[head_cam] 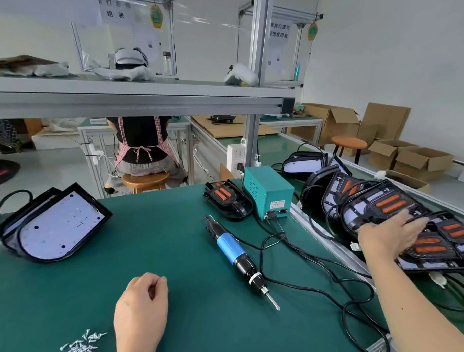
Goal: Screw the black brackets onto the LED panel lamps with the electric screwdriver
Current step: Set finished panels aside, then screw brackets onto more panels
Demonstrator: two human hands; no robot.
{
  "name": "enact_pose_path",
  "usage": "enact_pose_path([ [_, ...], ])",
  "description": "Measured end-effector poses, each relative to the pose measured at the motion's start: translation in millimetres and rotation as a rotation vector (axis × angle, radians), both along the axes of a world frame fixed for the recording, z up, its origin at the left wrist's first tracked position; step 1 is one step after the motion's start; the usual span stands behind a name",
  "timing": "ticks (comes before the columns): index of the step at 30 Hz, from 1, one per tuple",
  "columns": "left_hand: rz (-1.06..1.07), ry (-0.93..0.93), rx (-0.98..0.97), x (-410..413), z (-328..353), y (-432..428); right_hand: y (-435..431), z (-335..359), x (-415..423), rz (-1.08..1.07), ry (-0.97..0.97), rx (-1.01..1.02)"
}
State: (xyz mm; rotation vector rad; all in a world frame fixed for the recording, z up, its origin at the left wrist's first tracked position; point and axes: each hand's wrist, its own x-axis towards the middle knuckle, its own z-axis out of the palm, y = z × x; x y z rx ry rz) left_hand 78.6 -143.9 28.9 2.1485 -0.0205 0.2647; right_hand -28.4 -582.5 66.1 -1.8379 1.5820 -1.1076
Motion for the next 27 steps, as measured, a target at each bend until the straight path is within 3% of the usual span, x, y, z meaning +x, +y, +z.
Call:
enact_pose_path([
  [7, -0.006, -0.007, -0.004, -1, 0, 1, 26, -4, -6, 0.023, 0.181, -0.175],
  [14, 0.002, -0.003, -0.003, 0, -1, 0, 68, 33, 20, 0.345, 0.343, -0.33],
  [27, 0.003, -0.017, 0.011, 3, -5, 1, 216, 39, 72, 1.001, 0.134, -0.304],
])
